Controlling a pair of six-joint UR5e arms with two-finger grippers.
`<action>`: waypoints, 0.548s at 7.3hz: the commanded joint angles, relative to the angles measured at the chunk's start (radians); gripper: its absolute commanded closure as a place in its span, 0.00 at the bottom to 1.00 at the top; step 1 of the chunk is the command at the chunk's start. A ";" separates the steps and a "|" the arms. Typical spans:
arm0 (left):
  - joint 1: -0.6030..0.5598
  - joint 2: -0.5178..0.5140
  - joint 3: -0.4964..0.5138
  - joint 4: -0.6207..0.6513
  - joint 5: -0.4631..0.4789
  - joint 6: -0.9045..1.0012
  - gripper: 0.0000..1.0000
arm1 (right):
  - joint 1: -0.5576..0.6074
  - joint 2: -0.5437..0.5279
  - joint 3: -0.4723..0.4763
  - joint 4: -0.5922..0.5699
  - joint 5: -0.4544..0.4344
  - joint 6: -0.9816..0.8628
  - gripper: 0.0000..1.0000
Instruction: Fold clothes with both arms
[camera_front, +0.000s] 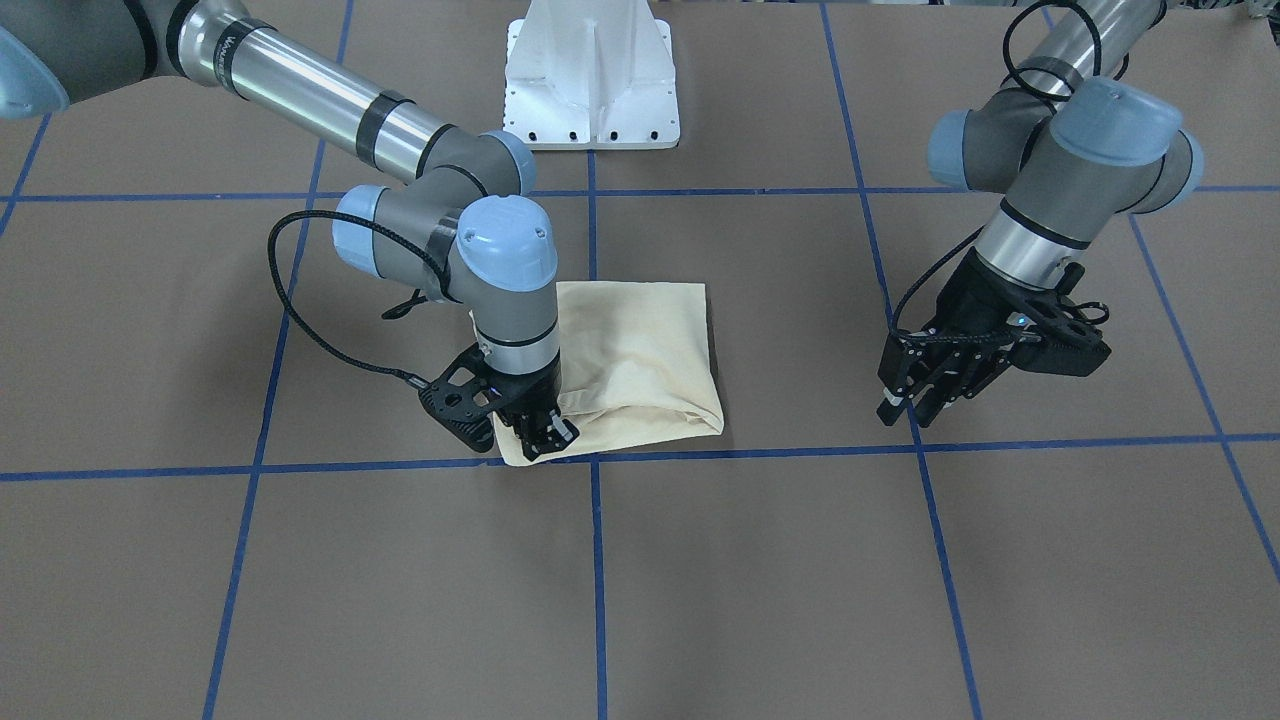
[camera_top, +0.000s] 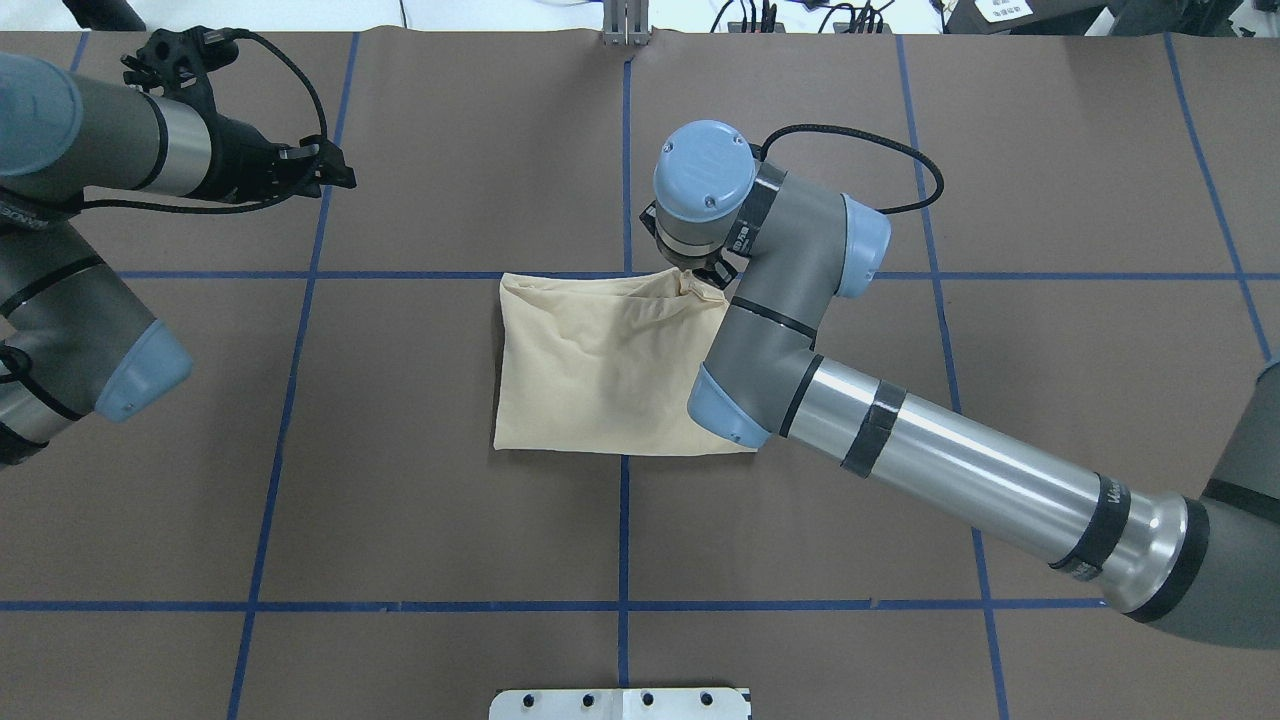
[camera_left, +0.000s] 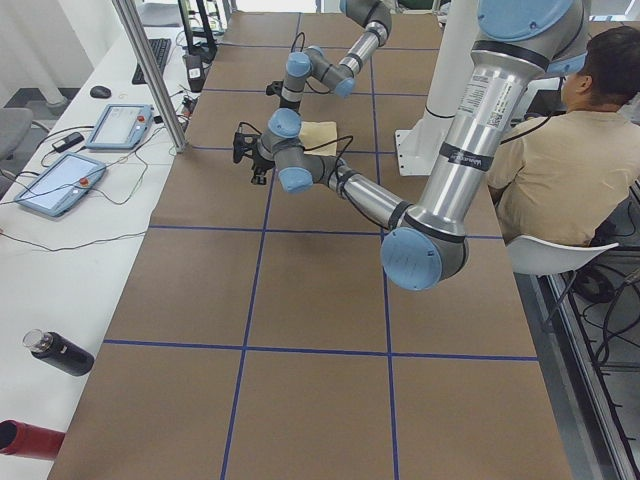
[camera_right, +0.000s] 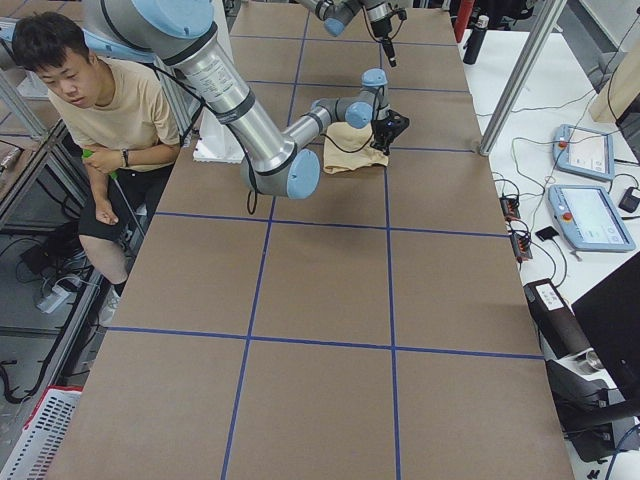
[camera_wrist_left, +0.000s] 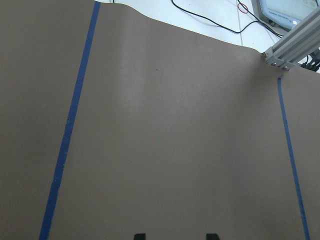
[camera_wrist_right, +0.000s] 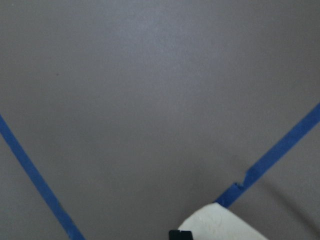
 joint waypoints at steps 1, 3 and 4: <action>-0.011 -0.001 0.001 0.002 -0.003 0.011 0.49 | 0.095 0.010 -0.007 -0.008 0.082 -0.061 1.00; -0.044 0.043 -0.006 0.000 -0.034 0.153 0.49 | 0.222 -0.116 0.136 -0.013 0.241 -0.183 1.00; -0.089 0.075 -0.011 -0.002 -0.082 0.251 0.49 | 0.294 -0.225 0.231 -0.016 0.316 -0.297 1.00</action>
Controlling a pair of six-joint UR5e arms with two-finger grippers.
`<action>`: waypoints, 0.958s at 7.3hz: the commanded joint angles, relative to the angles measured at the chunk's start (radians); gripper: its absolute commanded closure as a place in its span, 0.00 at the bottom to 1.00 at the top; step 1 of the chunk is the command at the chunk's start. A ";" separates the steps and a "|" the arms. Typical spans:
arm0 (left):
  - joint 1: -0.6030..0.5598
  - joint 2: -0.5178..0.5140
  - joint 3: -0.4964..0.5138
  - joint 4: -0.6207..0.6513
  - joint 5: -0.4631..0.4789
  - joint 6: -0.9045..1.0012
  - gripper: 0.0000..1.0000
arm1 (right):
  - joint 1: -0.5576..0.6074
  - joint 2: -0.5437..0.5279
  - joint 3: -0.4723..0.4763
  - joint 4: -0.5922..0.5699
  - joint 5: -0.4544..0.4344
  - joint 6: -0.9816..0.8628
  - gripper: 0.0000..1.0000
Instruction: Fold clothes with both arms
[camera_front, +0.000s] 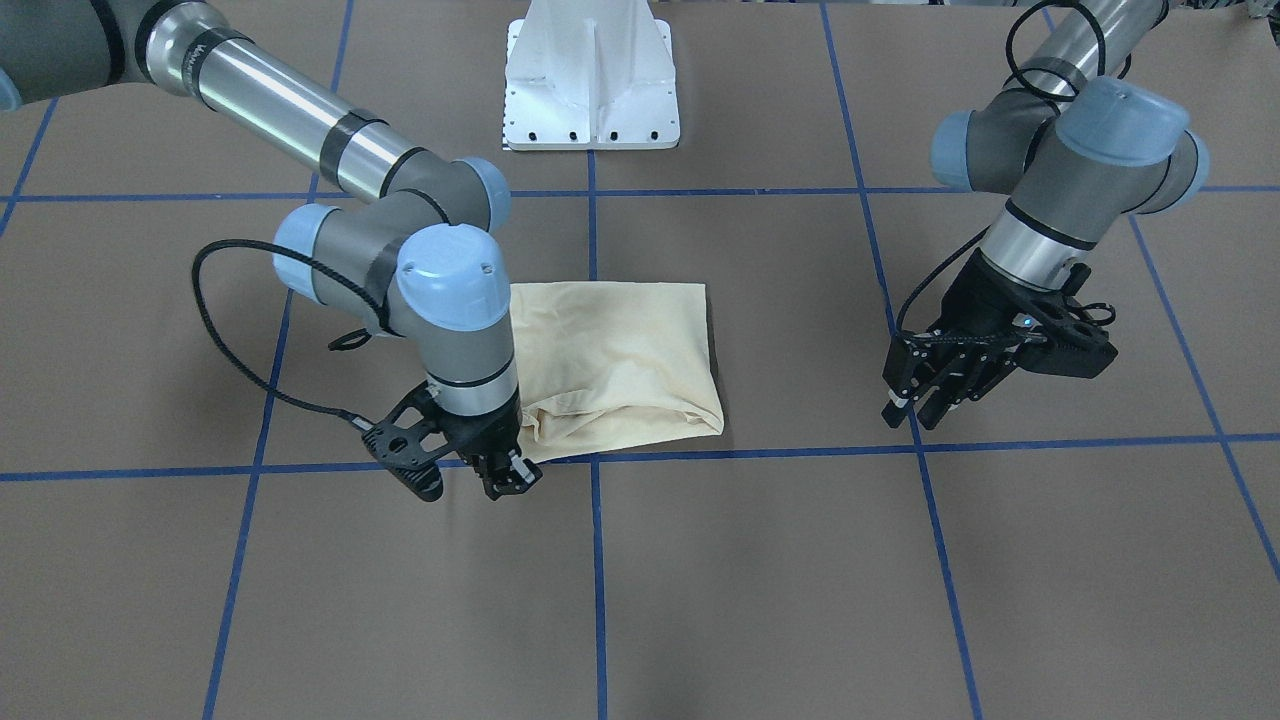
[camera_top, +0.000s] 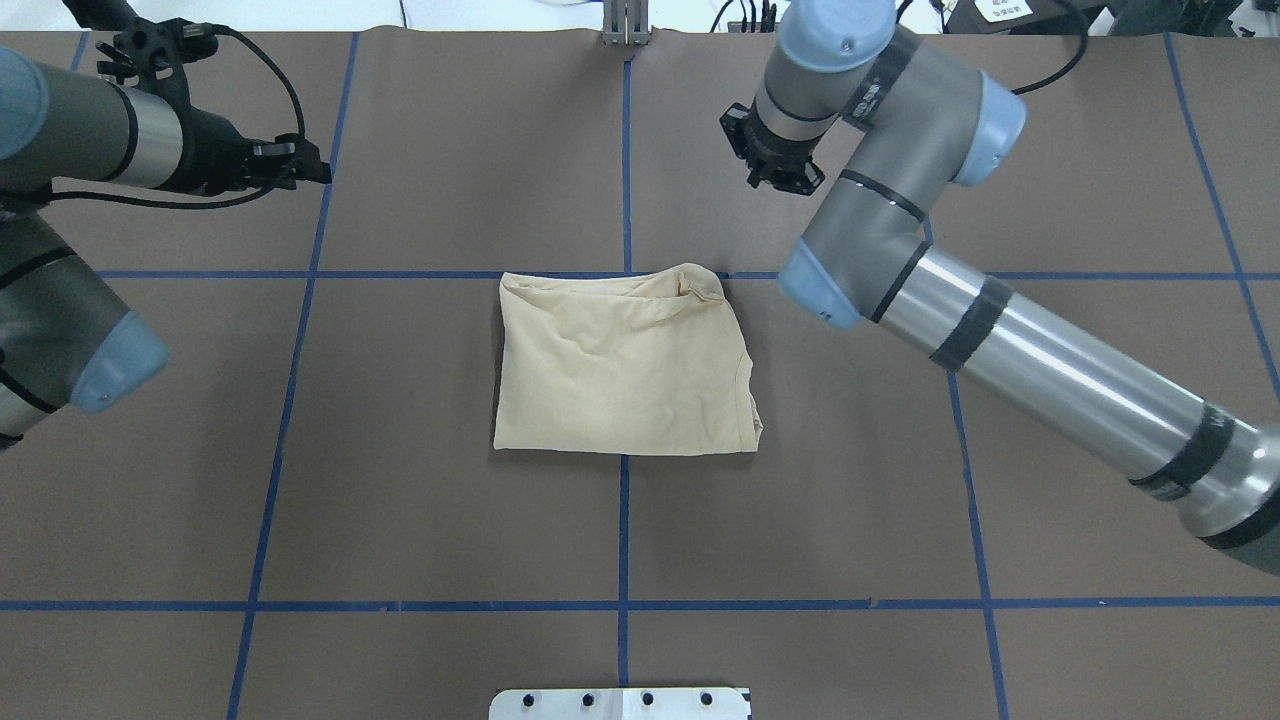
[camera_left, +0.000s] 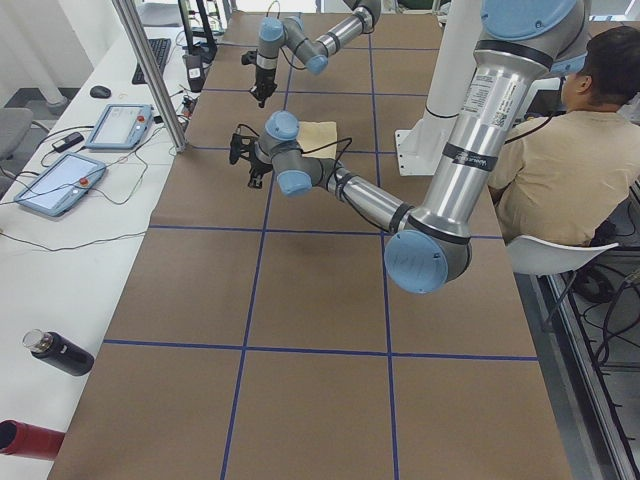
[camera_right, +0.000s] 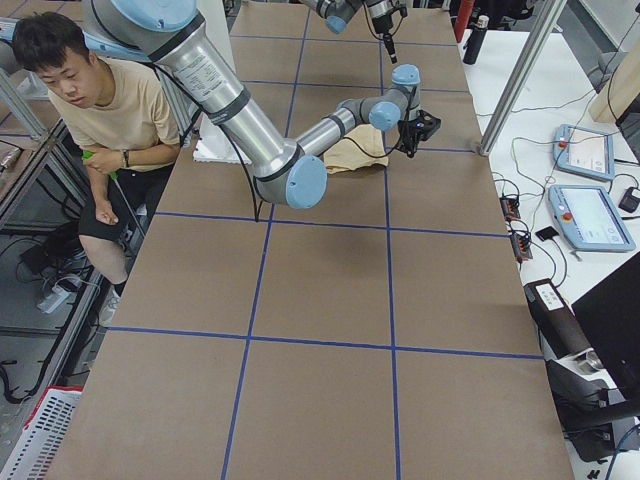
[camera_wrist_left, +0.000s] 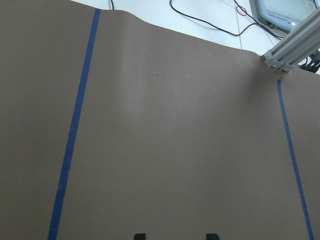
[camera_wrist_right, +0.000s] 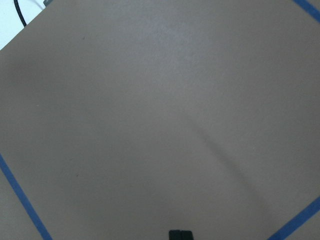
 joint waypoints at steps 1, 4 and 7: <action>-0.101 0.076 -0.010 -0.002 -0.102 0.220 0.49 | 0.174 -0.212 0.192 -0.029 0.174 -0.233 1.00; -0.335 0.197 0.002 0.030 -0.254 0.645 0.49 | 0.371 -0.473 0.472 -0.289 0.259 -0.734 1.00; -0.526 0.221 0.001 0.286 -0.262 1.111 0.49 | 0.548 -0.744 0.567 -0.332 0.315 -1.291 1.00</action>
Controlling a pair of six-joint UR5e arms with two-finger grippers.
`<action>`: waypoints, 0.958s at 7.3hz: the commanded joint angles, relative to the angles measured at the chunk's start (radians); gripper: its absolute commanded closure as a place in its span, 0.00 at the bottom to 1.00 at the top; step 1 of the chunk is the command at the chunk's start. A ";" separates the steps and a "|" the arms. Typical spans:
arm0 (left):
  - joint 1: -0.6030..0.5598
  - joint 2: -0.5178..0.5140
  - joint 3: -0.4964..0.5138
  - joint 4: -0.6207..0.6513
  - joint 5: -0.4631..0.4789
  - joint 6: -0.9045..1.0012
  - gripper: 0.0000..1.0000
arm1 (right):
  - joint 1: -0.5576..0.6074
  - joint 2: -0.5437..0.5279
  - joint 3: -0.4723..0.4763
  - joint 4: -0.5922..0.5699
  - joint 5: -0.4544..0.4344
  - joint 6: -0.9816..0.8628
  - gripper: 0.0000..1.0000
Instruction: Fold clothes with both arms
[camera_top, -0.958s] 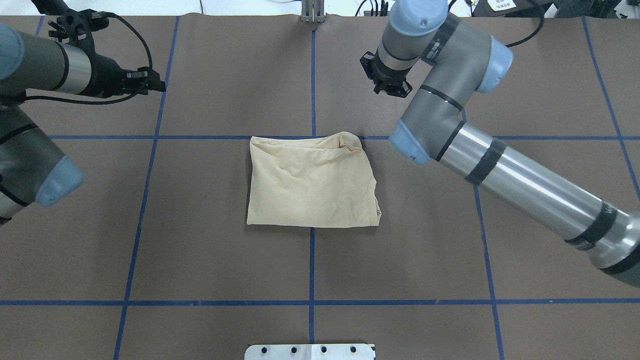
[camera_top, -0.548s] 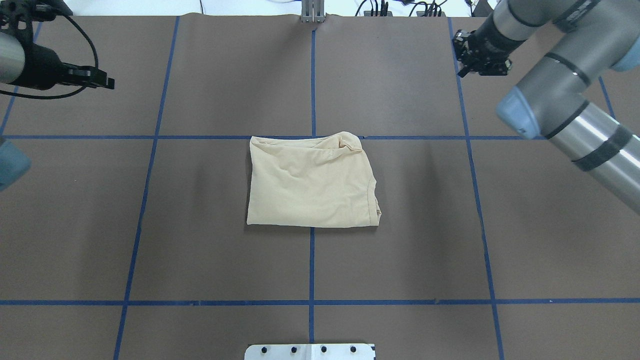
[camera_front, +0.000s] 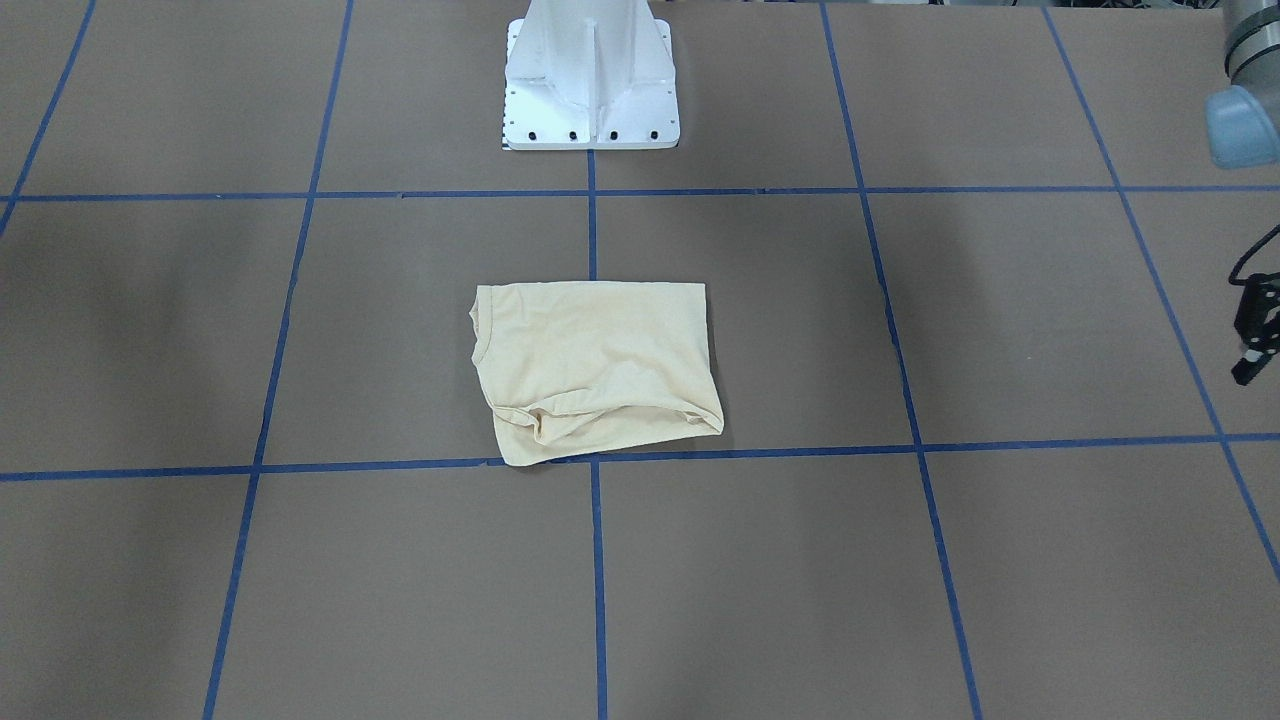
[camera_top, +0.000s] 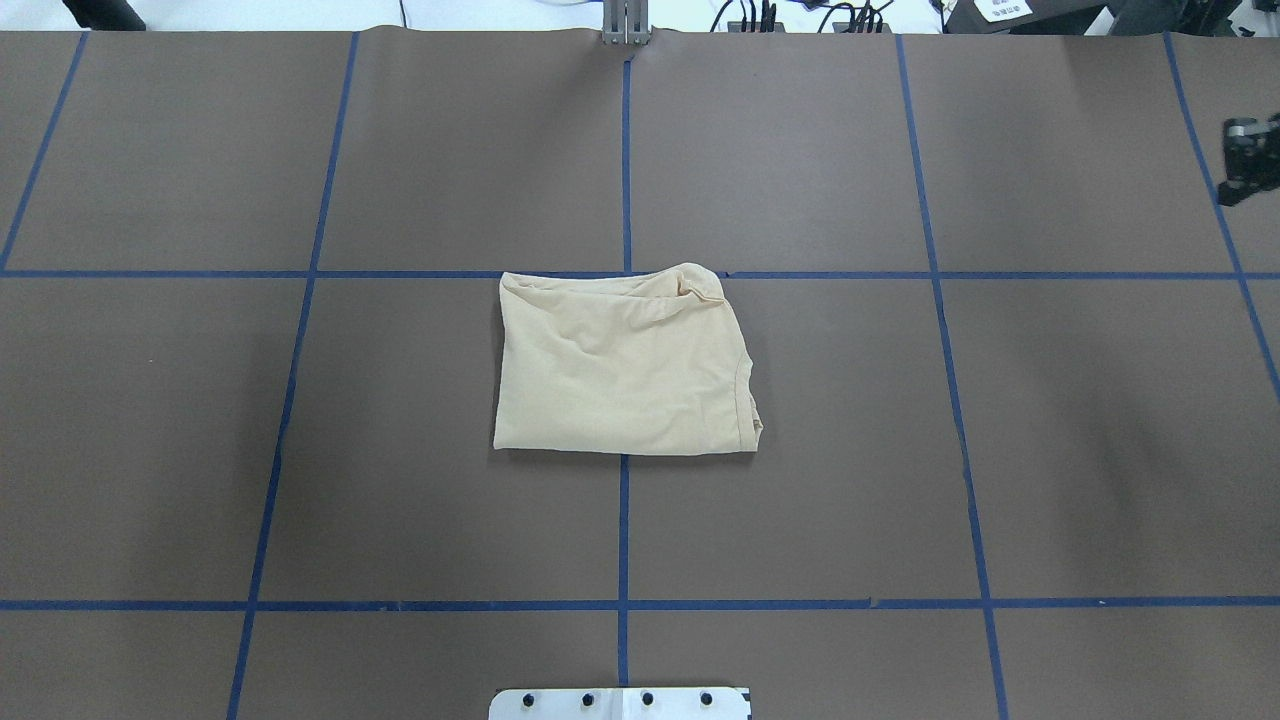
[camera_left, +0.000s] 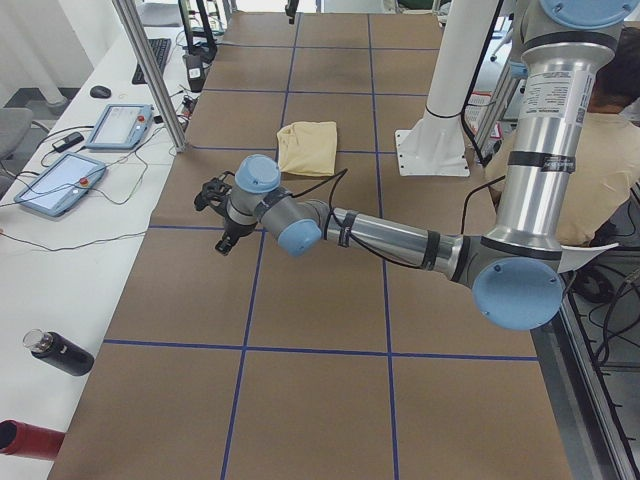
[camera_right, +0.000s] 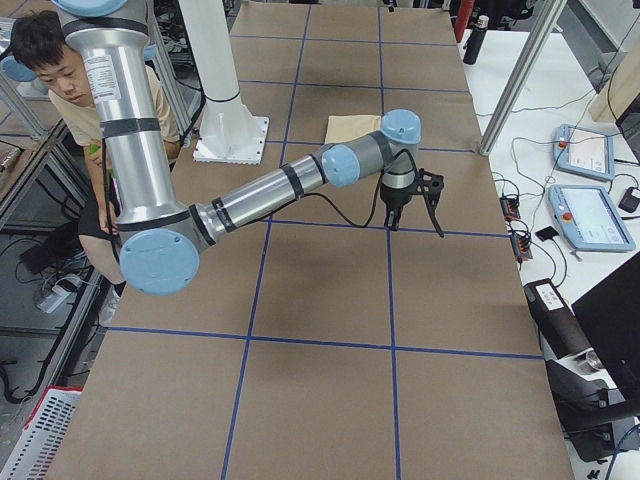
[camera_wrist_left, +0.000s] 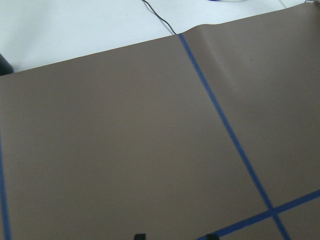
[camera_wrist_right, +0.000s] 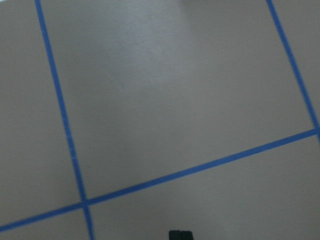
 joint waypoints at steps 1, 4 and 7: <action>-0.120 0.022 0.001 0.176 -0.039 0.258 0.47 | 0.138 -0.185 0.027 -0.002 0.103 -0.369 1.00; -0.124 0.078 -0.012 0.241 -0.091 0.250 0.39 | 0.189 -0.260 0.039 -0.015 0.102 -0.547 1.00; -0.127 0.123 -0.147 0.433 -0.117 0.140 0.25 | 0.144 -0.212 0.033 -0.102 0.105 -0.535 1.00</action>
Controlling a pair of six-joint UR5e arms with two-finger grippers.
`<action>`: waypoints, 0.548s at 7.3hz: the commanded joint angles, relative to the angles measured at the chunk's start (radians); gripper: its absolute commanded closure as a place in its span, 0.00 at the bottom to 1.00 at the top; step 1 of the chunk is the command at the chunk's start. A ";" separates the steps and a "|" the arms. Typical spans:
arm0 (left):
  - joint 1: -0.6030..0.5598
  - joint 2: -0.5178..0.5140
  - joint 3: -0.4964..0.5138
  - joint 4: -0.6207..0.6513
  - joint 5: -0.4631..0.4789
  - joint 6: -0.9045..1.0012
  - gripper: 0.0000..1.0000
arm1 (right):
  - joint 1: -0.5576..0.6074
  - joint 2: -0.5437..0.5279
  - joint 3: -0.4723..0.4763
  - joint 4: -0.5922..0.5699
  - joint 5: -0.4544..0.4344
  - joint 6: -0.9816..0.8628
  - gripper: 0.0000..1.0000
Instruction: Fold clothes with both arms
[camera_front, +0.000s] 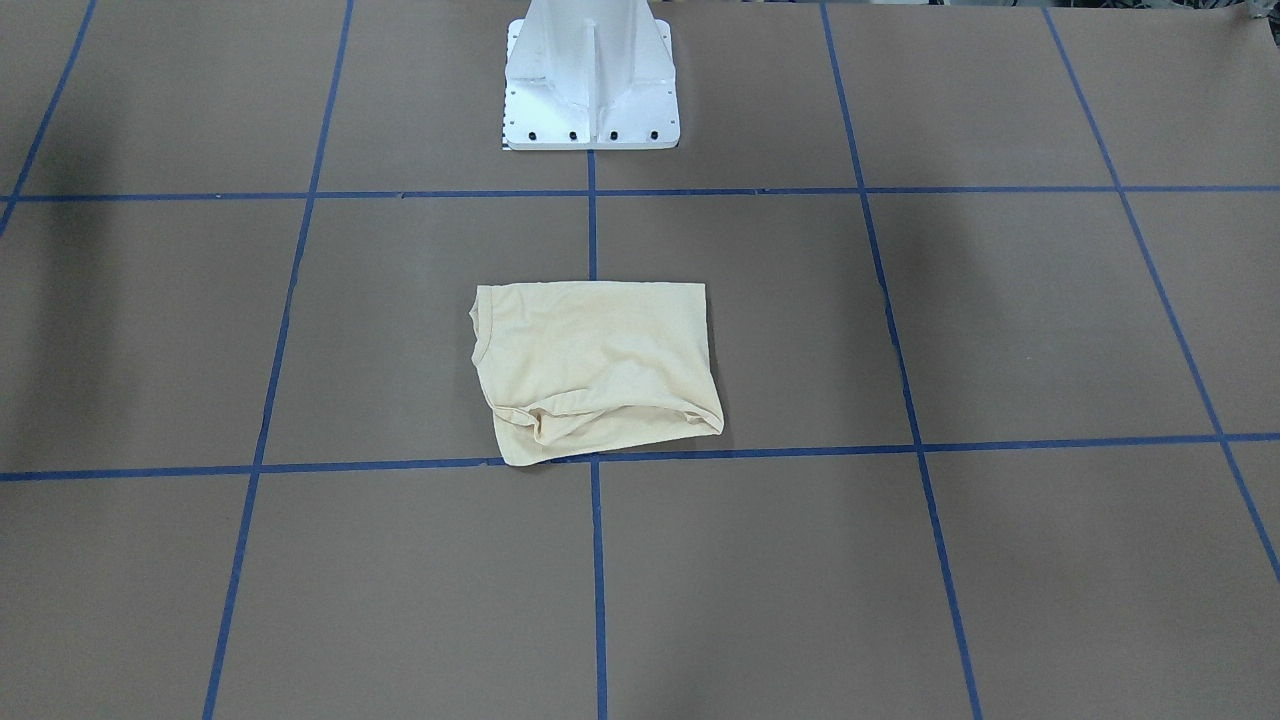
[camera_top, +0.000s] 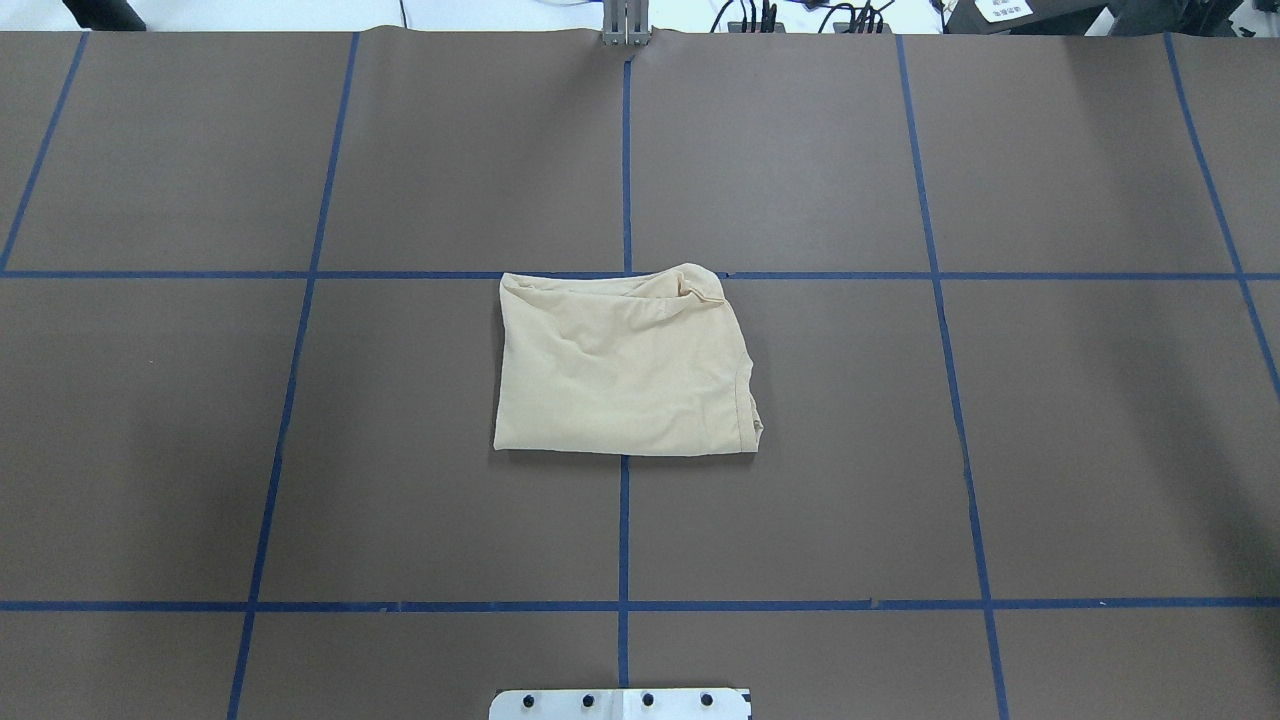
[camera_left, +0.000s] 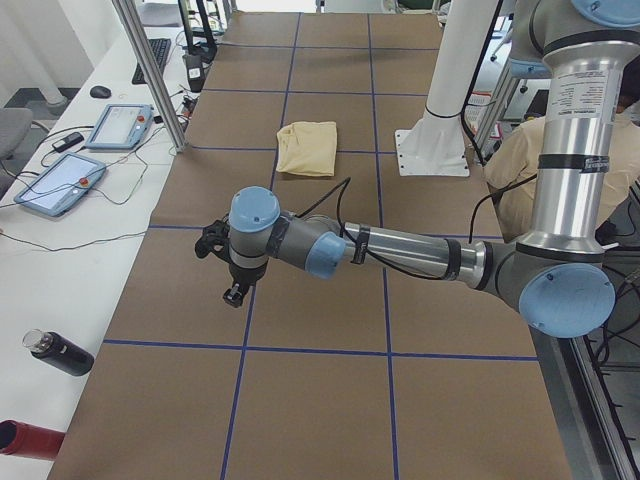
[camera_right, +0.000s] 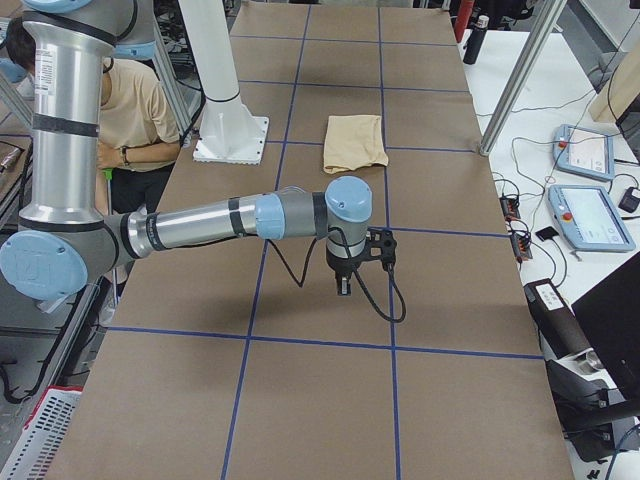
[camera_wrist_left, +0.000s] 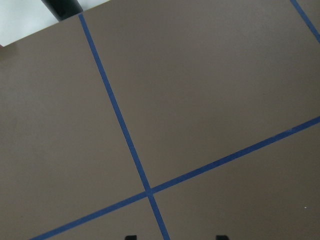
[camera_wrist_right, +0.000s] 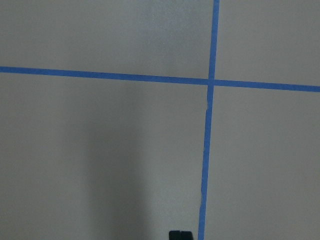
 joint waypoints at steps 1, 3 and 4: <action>0.001 0.083 -0.104 0.043 -0.007 -0.064 0.22 | -0.020 0.033 -0.004 -0.053 0.007 0.008 0.95; -0.002 0.119 -0.100 0.046 -0.007 0.040 0.00 | -0.020 0.033 -0.006 -0.050 0.004 0.013 0.00; -0.006 0.113 -0.114 0.045 -0.002 -0.046 0.00 | -0.018 0.032 -0.006 -0.052 0.009 0.014 0.00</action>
